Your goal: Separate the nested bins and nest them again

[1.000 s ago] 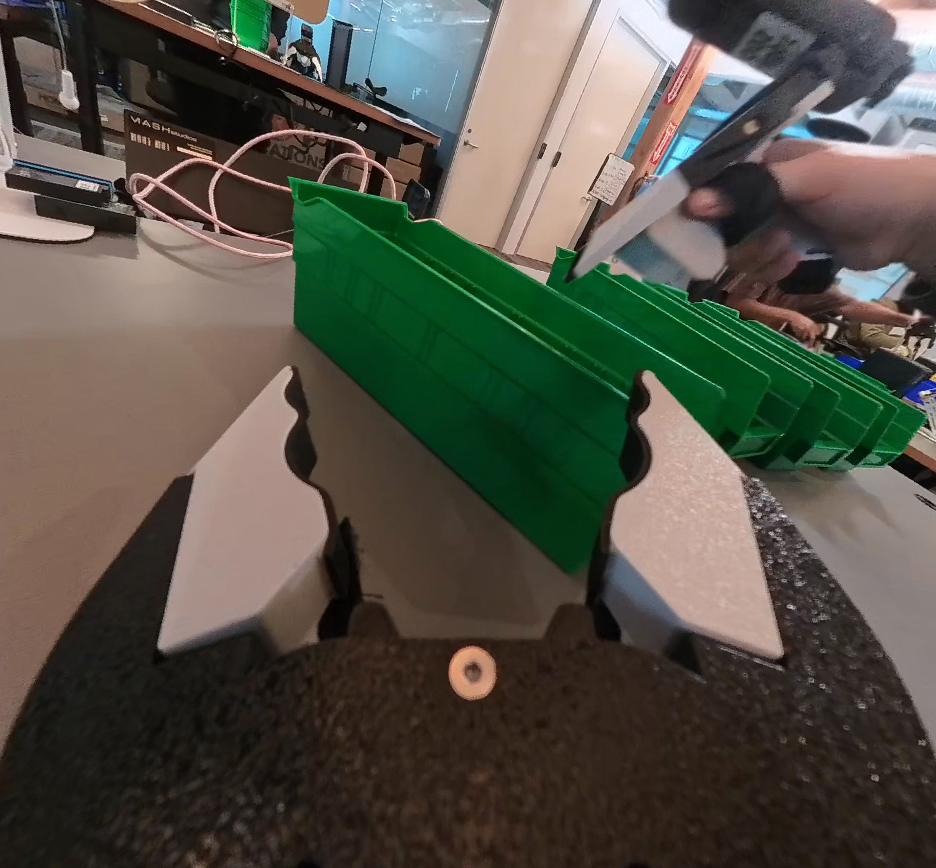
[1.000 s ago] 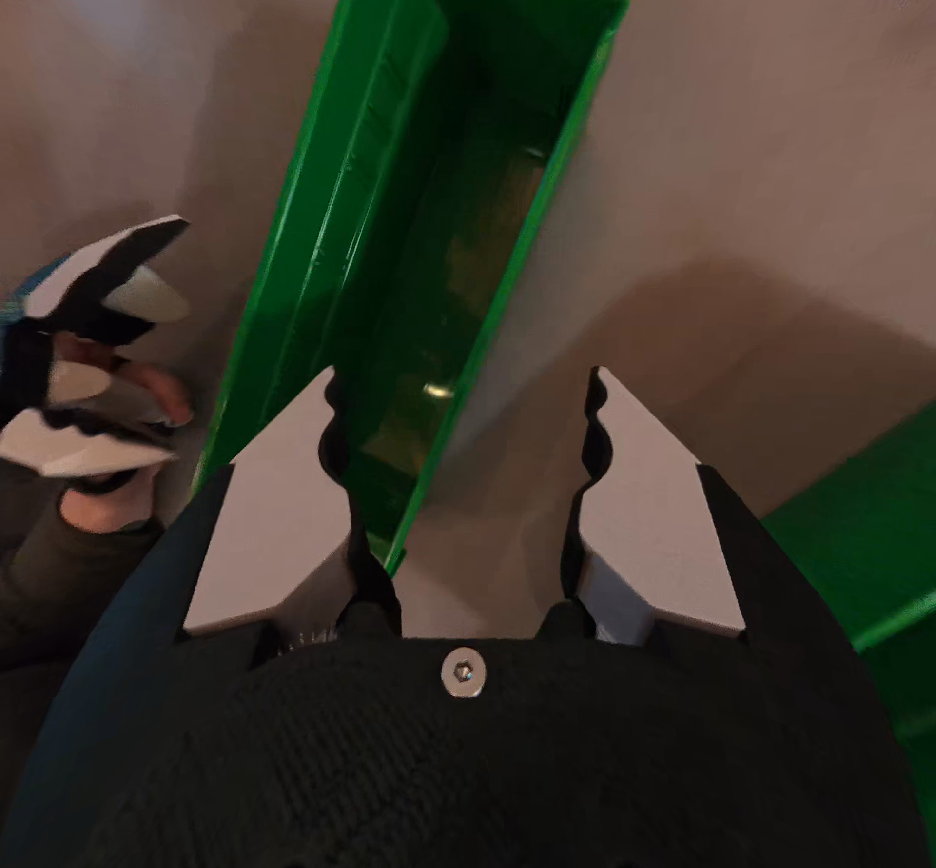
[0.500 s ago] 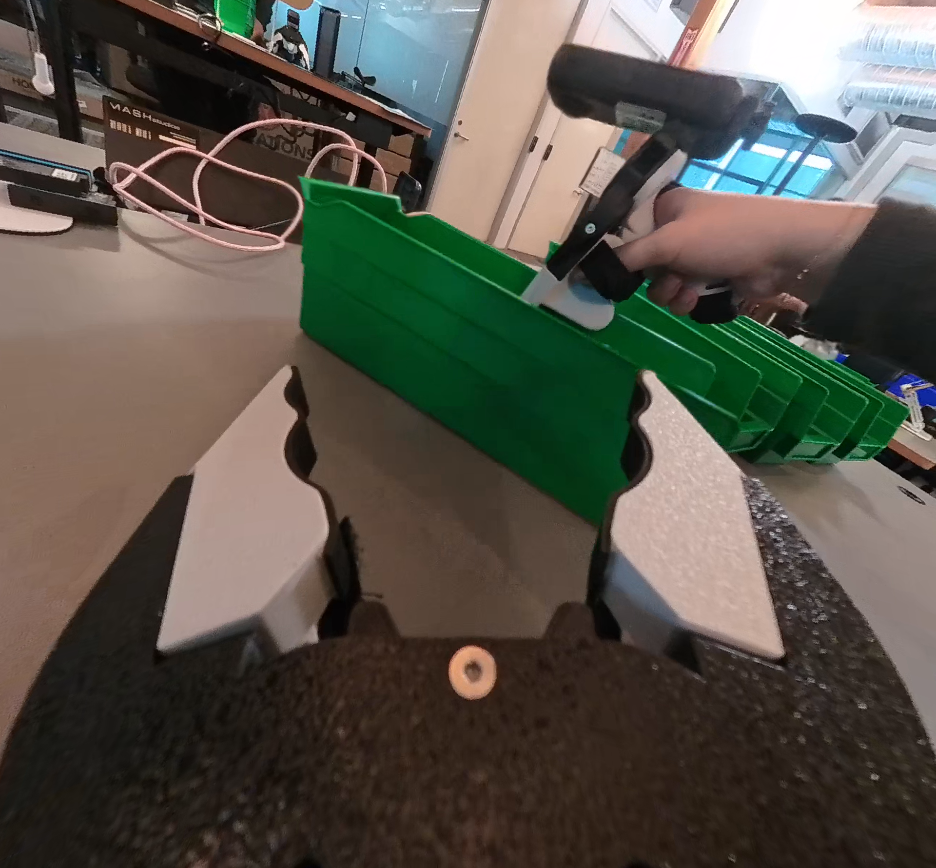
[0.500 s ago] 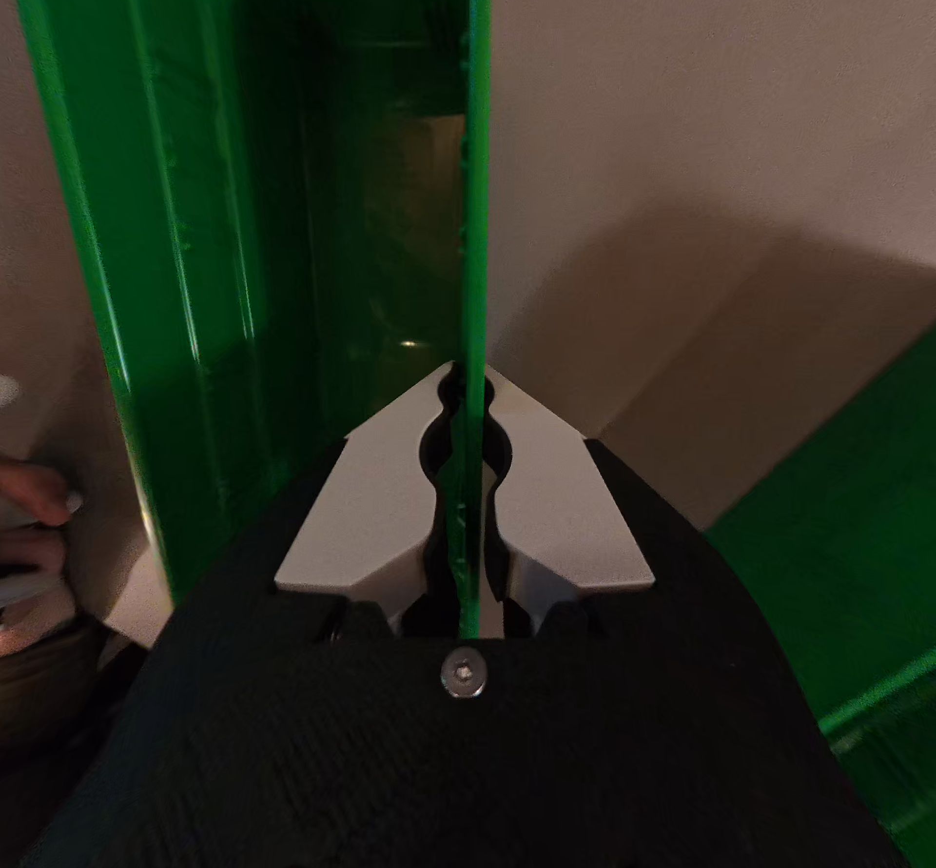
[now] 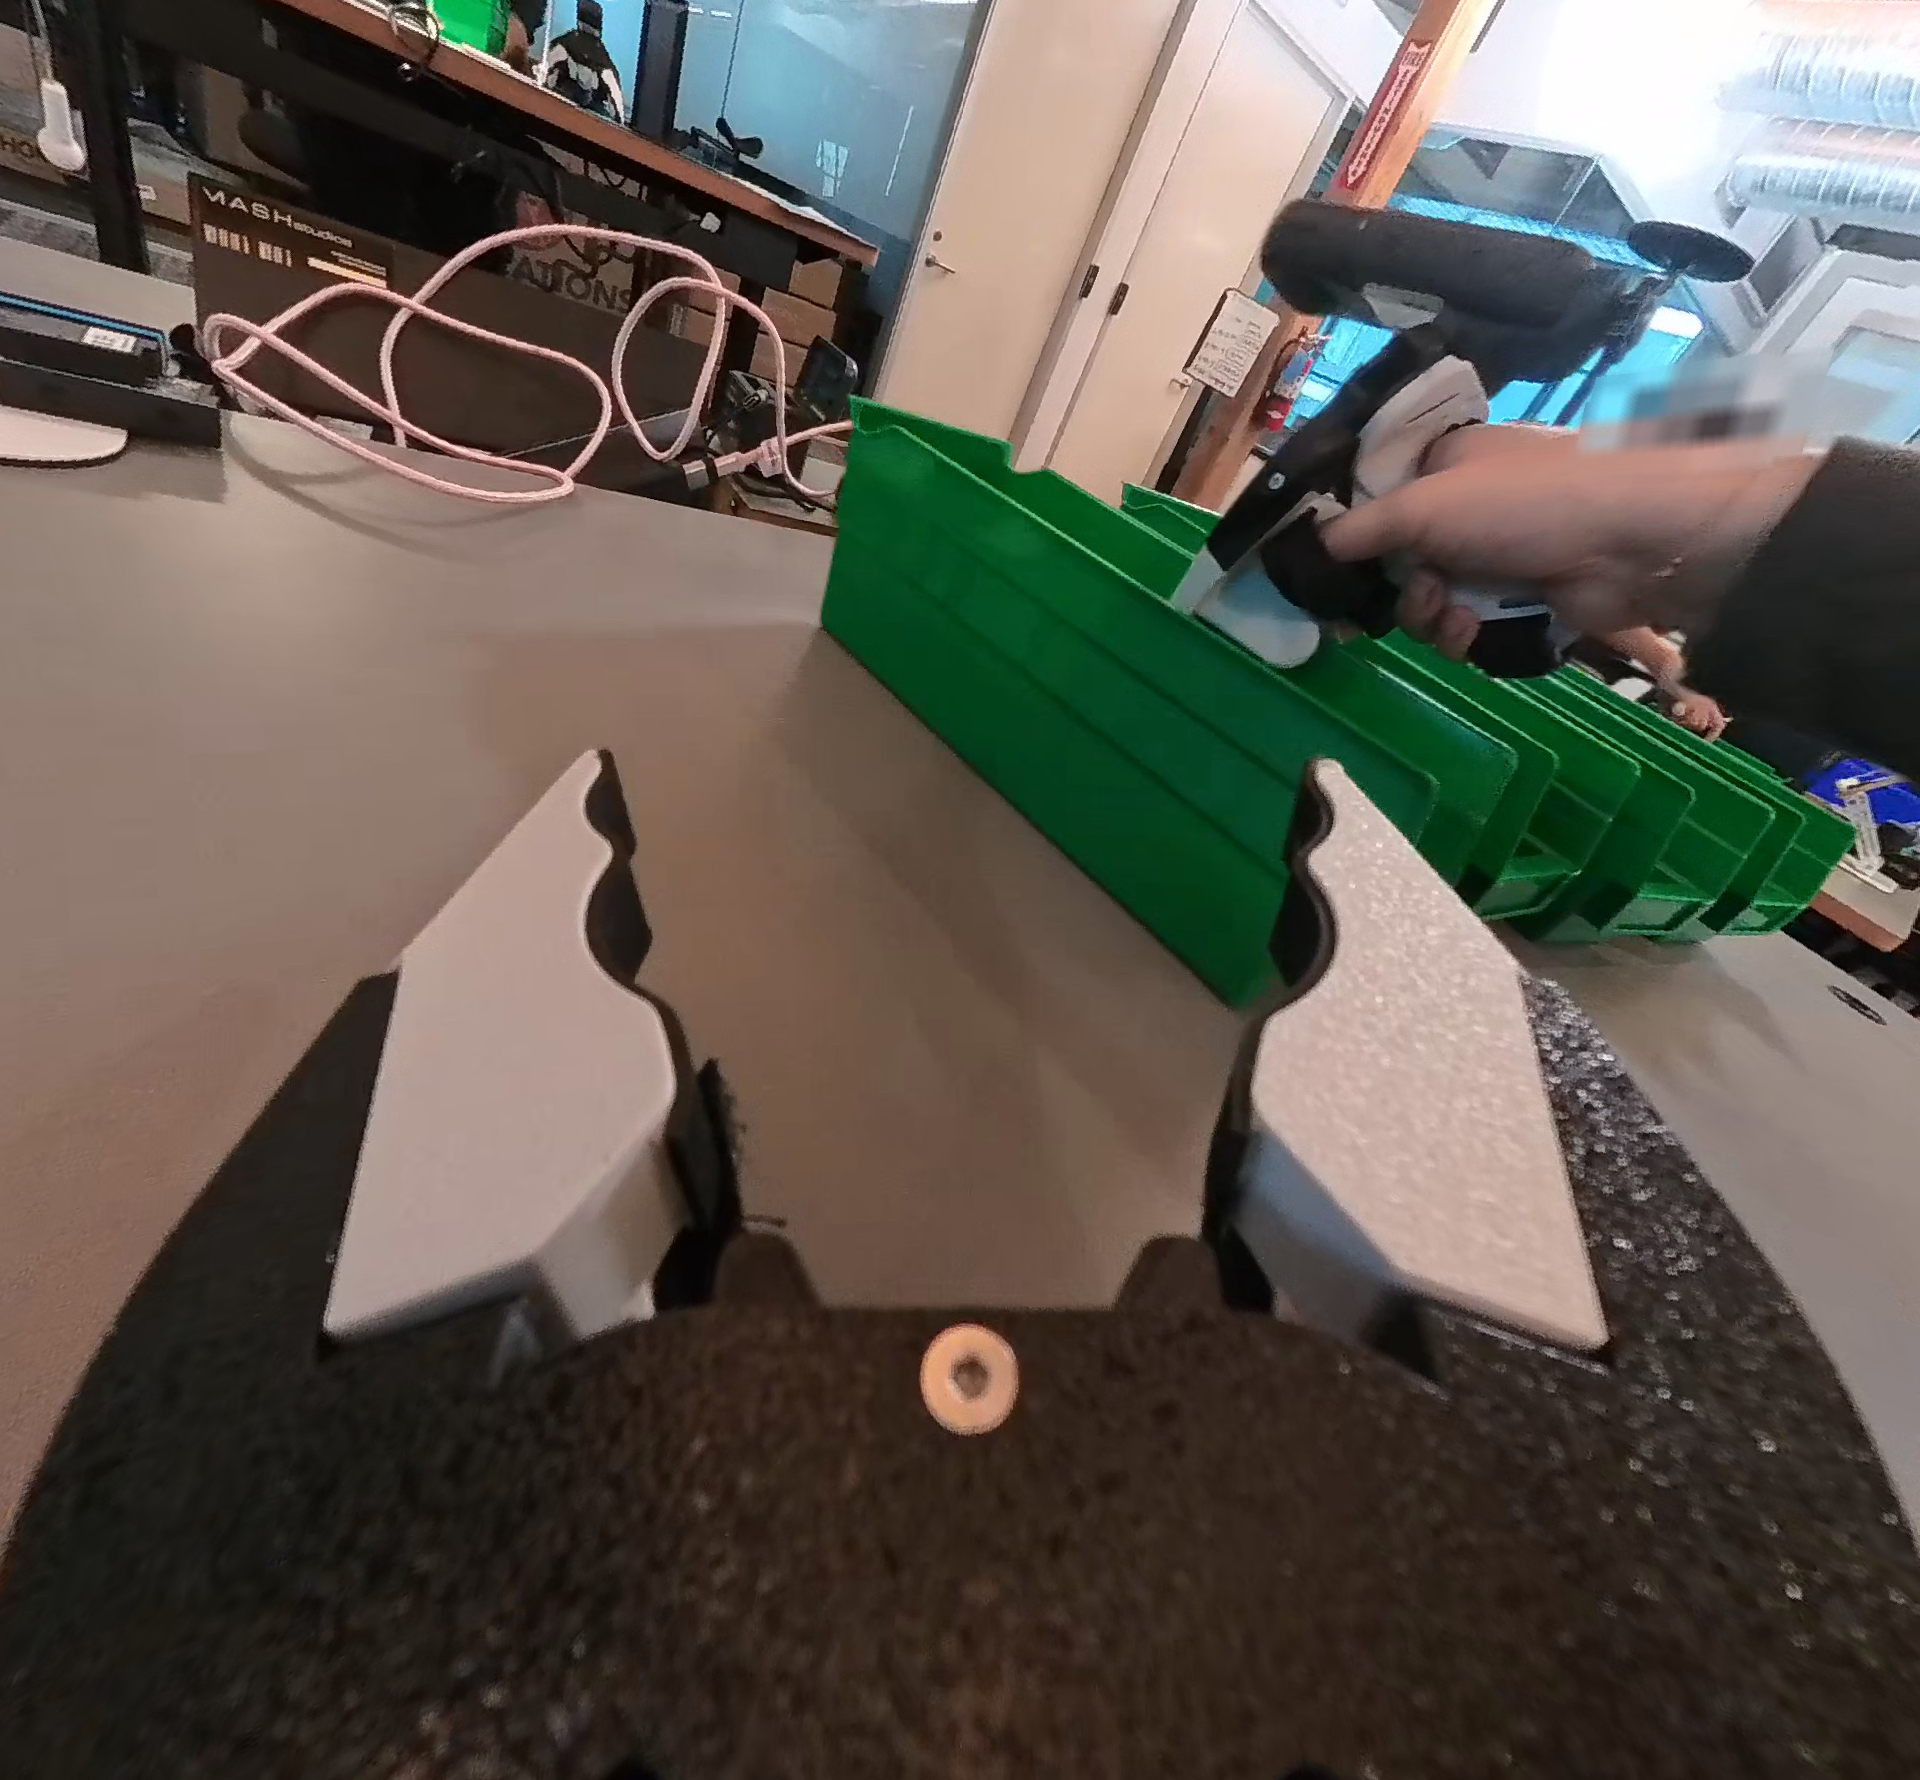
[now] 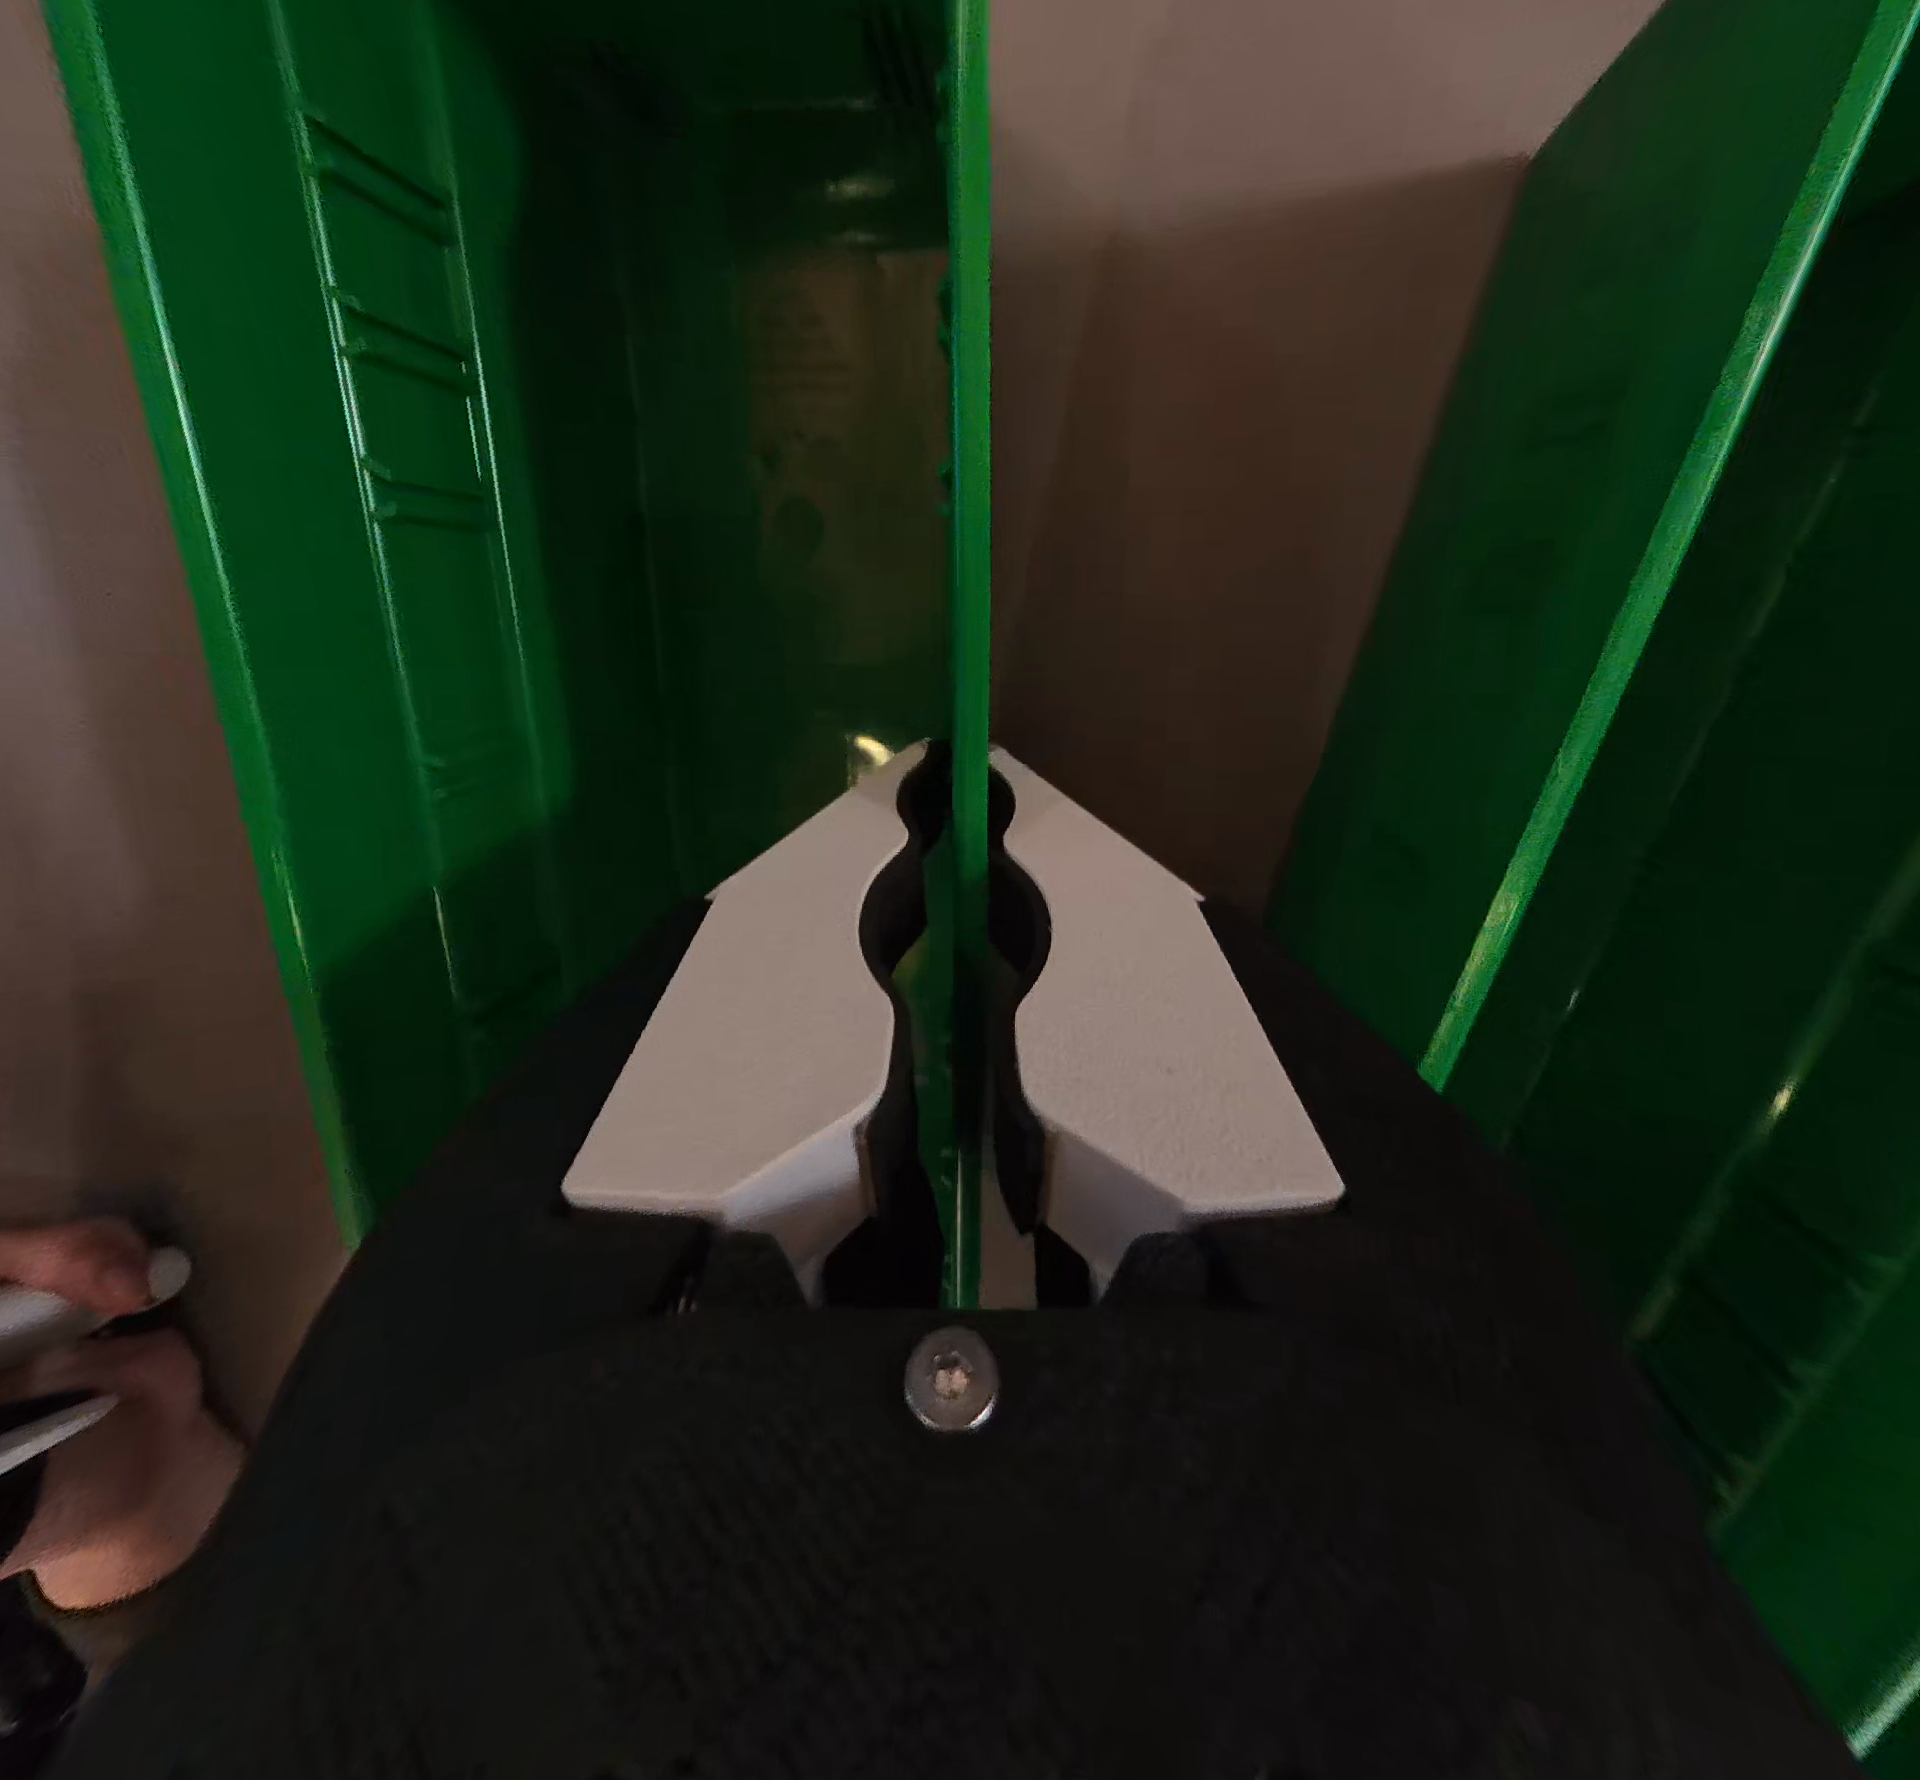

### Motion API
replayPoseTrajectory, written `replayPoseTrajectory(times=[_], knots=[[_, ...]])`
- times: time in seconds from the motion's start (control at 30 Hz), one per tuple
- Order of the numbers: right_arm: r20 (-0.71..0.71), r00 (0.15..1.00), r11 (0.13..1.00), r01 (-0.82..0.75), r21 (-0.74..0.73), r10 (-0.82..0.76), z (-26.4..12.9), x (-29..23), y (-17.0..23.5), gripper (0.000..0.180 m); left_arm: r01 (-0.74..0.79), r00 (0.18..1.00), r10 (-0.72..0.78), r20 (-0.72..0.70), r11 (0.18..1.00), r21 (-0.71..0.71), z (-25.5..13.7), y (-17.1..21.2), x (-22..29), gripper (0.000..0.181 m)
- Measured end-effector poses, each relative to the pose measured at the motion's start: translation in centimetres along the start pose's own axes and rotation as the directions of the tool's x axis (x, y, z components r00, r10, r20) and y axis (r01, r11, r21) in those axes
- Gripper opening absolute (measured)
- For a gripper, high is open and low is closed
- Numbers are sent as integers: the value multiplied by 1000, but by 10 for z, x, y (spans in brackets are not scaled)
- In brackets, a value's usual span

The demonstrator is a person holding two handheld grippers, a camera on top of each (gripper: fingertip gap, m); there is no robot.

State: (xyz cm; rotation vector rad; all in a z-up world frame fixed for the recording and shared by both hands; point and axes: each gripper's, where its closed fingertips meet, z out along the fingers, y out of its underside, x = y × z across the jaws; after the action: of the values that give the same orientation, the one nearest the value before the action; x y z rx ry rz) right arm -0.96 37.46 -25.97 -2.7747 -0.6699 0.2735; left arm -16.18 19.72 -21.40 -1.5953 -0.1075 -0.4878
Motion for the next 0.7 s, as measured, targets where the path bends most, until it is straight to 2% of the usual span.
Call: replayPoseTrajectory(times=[0.07,0.17,0.27,0.37,0.47,0.57,0.7], knots=[[20,1000,999,4,-37,-3,-1,-3,8,7,1,1000,-1,0,1000,0,0,0,0,122],[141,990,994,-9,-108,24,-3,-20,23,40,-2,1000,2,1,1000,2,0,0,0,122],[186,982,996,56,-64,-43,-21,-24,23,47,-7,1000,7,2,1000,2,0,0,1,123],[203,962,979,156,133,-181,-64,-26,15,60,-25,1000,25,7,1000,-4,-1,1,1,122],[135,935,889,258,379,-329,-117,-17,24,62,-62,998,62,11,998,-7,-1,-2,5,121],[72,908,773,308,555,-413,-162,-2,60,61,-111,994,110,6,994,16,-7,-18,16,119],[-14,921,661,291,692,-390,-195,38,114,58,-182,983,183,-16,982,53,-25,-52,44,109]])
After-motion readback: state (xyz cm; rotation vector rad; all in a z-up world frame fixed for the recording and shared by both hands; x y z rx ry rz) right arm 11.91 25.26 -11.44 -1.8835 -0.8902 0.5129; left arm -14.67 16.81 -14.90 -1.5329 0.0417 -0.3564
